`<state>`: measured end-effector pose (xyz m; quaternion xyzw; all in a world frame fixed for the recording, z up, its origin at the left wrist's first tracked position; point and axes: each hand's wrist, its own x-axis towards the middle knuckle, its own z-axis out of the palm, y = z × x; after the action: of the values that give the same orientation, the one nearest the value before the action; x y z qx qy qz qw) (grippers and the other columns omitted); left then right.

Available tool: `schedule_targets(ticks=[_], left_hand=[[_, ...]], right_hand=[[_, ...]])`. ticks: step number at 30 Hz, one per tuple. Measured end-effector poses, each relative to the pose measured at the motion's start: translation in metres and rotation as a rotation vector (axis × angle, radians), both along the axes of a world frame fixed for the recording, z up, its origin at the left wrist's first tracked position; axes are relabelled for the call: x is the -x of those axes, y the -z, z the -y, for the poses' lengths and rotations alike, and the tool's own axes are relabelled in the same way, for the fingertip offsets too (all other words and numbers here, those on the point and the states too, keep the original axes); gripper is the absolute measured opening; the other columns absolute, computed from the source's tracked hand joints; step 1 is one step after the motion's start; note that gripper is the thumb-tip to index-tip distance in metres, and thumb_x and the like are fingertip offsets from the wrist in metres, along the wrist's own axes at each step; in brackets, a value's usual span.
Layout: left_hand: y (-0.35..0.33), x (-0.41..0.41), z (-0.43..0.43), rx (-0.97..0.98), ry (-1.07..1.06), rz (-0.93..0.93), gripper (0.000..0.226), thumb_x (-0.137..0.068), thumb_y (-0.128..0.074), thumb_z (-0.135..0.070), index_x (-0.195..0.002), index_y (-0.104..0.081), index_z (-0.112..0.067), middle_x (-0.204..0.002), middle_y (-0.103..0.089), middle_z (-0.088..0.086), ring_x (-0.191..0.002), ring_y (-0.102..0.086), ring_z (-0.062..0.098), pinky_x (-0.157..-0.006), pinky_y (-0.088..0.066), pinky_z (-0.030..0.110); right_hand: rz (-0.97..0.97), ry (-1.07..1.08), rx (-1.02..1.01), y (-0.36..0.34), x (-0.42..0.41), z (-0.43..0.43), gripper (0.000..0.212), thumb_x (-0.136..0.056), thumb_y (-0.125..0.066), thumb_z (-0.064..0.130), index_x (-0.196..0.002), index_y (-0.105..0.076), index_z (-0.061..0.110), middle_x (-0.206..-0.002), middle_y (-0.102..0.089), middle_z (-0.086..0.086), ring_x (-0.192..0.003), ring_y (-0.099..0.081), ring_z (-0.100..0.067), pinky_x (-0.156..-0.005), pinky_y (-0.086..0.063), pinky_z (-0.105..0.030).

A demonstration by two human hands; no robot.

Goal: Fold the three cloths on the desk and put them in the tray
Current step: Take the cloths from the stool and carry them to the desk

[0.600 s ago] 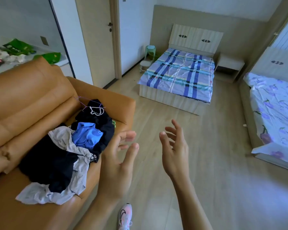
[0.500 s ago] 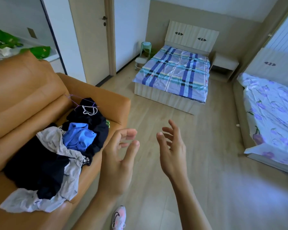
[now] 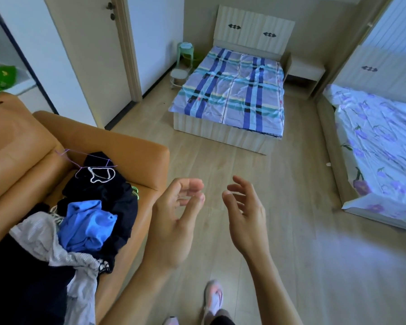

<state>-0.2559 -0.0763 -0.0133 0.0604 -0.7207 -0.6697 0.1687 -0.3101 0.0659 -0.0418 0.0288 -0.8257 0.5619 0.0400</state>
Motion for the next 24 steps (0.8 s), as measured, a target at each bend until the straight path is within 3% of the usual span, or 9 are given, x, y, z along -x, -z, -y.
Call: schedule_targets(ticks=[11,17,24], left_hand=[[0.014,0.202,-0.013,0.052,0.018,0.056,0.019,-0.09,-0.058,-0.03,-0.105,-0.068,-0.025,-0.107,-0.072,-0.006,-0.109,-0.066,0.014,-0.099,-0.052,0.039],[-0.01,0.316,-0.012,0.069,-0.055,0.012,0.028,-0.085,-0.058,-0.048,-0.106,-0.068,-0.032,-0.11,-0.072,-0.008,-0.111,-0.066,0.015,-0.097,-0.051,0.037],[-0.003,0.424,-0.008,0.003,-0.039,0.077,0.021,-0.087,-0.059,-0.033,-0.104,-0.069,-0.024,-0.105,-0.073,-0.007,-0.106,-0.068,0.012,-0.098,-0.051,0.039]], right_hand=[[-0.004,0.006,0.105,0.012,0.22,-0.014,0.035,-0.095,-0.061,0.033,-0.13,-0.057,0.032,-0.109,-0.067,0.013,-0.099,-0.064,0.001,-0.089,-0.052,-0.027],[-0.056,-0.078,0.153,-0.014,0.353,-0.011,0.03,-0.095,-0.06,0.035,-0.125,-0.057,0.037,-0.107,-0.067,0.013,-0.1,-0.064,-0.001,-0.086,-0.05,-0.024],[0.061,-0.154,0.218,0.004,0.449,0.006,0.026,-0.096,-0.063,0.028,-0.119,-0.06,0.039,-0.102,-0.069,0.014,-0.096,-0.067,-0.002,-0.078,-0.05,-0.017]])
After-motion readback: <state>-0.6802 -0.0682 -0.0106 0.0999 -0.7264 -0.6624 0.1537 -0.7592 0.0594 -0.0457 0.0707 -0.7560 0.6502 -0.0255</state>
